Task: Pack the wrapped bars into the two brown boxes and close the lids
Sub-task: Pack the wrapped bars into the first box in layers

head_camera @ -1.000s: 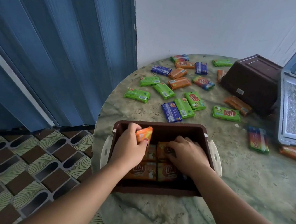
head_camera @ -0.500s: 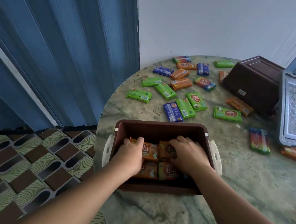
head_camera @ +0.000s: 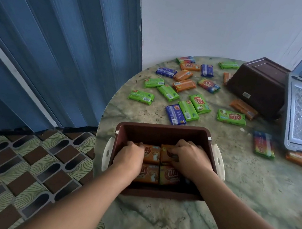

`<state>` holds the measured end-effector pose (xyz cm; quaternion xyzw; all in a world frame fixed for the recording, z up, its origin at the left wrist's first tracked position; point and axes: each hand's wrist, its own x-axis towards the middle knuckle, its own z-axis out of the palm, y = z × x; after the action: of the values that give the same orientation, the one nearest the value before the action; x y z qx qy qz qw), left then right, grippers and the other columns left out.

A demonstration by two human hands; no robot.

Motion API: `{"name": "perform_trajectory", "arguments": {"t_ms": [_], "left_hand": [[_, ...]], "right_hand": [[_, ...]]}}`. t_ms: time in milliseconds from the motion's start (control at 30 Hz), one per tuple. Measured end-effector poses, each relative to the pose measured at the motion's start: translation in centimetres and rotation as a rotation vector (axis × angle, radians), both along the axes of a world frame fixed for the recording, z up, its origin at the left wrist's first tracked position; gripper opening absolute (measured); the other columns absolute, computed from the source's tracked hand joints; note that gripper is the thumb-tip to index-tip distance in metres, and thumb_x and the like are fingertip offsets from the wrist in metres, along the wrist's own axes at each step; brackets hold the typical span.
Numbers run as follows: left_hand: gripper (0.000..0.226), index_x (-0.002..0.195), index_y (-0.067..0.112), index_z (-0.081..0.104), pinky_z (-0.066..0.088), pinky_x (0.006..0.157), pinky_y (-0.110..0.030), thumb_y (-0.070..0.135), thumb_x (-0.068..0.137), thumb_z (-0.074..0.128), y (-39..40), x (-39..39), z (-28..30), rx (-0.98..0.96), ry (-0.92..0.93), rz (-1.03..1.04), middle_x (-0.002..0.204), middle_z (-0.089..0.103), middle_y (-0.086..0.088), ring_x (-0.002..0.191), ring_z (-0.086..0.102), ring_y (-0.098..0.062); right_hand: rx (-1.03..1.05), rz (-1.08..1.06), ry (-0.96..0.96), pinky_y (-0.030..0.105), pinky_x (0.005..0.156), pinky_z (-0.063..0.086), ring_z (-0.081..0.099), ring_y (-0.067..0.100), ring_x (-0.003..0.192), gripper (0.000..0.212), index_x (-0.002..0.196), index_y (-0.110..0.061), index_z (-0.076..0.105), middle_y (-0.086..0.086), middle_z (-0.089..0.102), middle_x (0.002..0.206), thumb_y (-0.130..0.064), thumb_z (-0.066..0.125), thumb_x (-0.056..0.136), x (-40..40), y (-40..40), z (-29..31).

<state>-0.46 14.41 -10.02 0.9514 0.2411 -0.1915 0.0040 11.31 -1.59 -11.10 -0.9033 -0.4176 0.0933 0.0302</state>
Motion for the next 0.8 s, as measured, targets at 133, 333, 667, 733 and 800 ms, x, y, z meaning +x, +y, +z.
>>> {"name": "perform_trajectory", "arguments": {"t_ms": [133, 333, 667, 733, 800], "left_hand": [[0.081, 0.163, 0.02, 0.018, 0.057, 0.092, -0.042, 0.0, 0.096, 0.057, 0.3, 0.1, 0.2, -0.017, 0.034, 0.0, 0.141, 0.04, -0.022, 0.116, 0.062, -0.035], [0.046, 0.13, 0.021, 0.057, 0.051, 0.069, -0.038, 0.048, 0.093, 0.068, 1.4, -0.9, 2.7, 0.076, -0.407, -0.165, 0.111, 0.053, -0.005, 0.1, 0.061, -0.027], [0.079, 0.128, 0.023, 0.032, 0.056, 0.082, -0.048, 0.081, 0.081, 0.057, 6.4, 1.2, 0.6, -0.057, -0.299, 0.141, 0.125, 0.047, -0.014, 0.103, 0.057, -0.034], [0.064, 0.119, 0.021, 0.033, 0.057, 0.07, -0.046, 0.072, 0.088, 0.058, 6.4, 1.4, 0.0, -0.054, -0.393, 0.147, 0.116, 0.05, -0.013, 0.084, 0.061, -0.031], [0.054, 0.113, 0.018, 0.036, 0.056, 0.066, -0.045, 0.063, 0.092, 0.059, 6.6, 1.7, -0.2, -0.022, -0.46, 0.13, 0.107, 0.052, -0.012, 0.08, 0.061, -0.032]], "right_hand": [[0.022, -0.011, 0.015, 0.04, 0.09, 0.048, 0.056, 0.023, 0.111, 0.037, 0.129, -0.04, 0.064, -0.004, 0.057, 0.119, -0.047, 0.061, 0.093, 0.0, 0.0, -0.2], [0.434, -0.12, -0.063, 0.039, 0.077, 0.054, 0.06, 0.026, 0.097, 0.027, 0.113, -0.026, 0.07, -0.003, 0.061, 0.104, -0.037, 0.072, 0.088, 0.0, -0.6, 0.9], [0.153, -0.174, -0.077, 0.046, 0.101, 0.044, 0.048, 0.028, 0.124, 0.046, 0.136, -0.036, 0.047, 0.001, 0.052, 0.13, -0.052, 0.063, 0.095, 3.3, -0.2, 3.5], [0.158, -0.183, -0.058, 0.048, 0.098, 0.044, 0.048, 0.03, 0.124, 0.038, 0.133, -0.037, 0.047, 0.001, 0.054, 0.129, -0.051, 0.058, 0.099, 3.8, -0.1, 3.3], [0.159, -0.186, -0.035, 0.049, 0.097, 0.043, 0.046, 0.031, 0.123, 0.034, 0.13, -0.036, 0.048, 0.001, 0.054, 0.128, -0.05, 0.056, 0.101, 4.3, 0.1, 3.2]]}}
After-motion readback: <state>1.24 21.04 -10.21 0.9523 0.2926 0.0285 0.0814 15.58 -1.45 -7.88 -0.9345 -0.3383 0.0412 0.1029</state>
